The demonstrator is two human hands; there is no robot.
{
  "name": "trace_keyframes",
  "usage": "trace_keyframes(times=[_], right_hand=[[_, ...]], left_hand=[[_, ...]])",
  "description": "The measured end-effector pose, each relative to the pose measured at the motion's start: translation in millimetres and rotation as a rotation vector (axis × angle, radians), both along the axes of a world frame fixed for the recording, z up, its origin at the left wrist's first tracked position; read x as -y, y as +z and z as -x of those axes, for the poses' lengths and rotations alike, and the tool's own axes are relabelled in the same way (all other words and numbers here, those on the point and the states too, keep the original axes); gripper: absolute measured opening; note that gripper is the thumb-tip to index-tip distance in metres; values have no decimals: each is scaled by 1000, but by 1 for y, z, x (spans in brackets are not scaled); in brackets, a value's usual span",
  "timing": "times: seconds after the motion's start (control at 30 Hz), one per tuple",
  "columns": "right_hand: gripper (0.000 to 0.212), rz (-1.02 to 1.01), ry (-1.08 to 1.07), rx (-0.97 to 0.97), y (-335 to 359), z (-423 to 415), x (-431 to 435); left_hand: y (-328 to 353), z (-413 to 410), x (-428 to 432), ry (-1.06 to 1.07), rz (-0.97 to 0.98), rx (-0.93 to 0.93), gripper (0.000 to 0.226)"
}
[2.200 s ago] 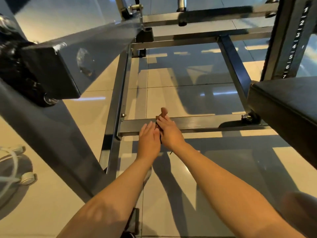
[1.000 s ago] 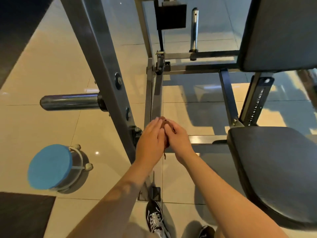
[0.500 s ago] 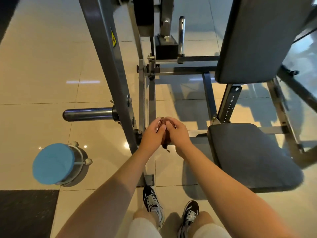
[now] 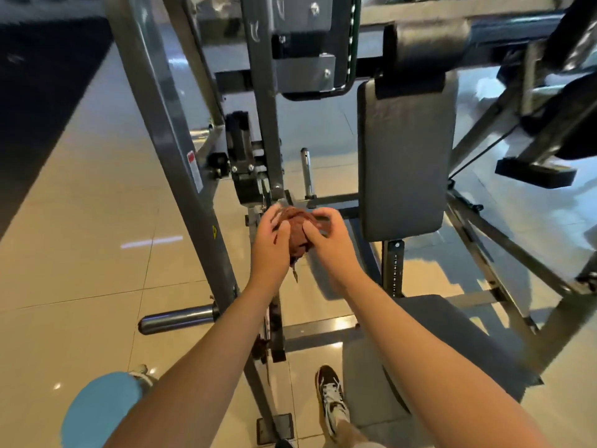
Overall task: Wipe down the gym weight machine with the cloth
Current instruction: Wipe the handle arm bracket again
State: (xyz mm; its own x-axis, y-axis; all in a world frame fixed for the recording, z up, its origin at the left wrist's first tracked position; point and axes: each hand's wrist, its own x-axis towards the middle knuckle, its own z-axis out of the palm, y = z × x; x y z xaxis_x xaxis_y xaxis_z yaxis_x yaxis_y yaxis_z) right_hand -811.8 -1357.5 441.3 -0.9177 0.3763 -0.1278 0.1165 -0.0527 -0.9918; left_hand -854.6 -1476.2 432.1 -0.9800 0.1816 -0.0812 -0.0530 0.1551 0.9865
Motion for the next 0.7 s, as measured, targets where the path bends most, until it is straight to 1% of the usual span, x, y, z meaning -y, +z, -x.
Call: trace_keyframes(times=[0.03, 0.1, 0.2, 0.37, 0.5, 0.57, 0.63, 0.7], right_hand=[[21, 17, -23, -29, 3, 12, -4], [14, 53, -15, -61, 8, 38, -11], [14, 56, 41, -42, 17, 72, -21], [19, -31, 134, -101, 49, 112, -33], [21, -116, 152, -219, 81, 141, -43], [22, -118, 143, -274, 93, 154, -41], [23, -131, 90, -325, 103, 168, -37], [24, -139, 11, -364, 115, 183, -34]], left_hand=[[1, 8, -4, -25, -25, -6, 39], [3, 23, -11, -53, 12, -58, 40], [16, 46, -25, -43, 72, -139, 40], [50, 92, -37, 118, 120, -222, 36], [75, 122, -35, 222, 129, -317, 34], [93, 132, -34, 291, 97, -375, 33], [114, 149, -34, 344, 74, -471, 34], [135, 173, -37, 345, 113, -569, 36]])
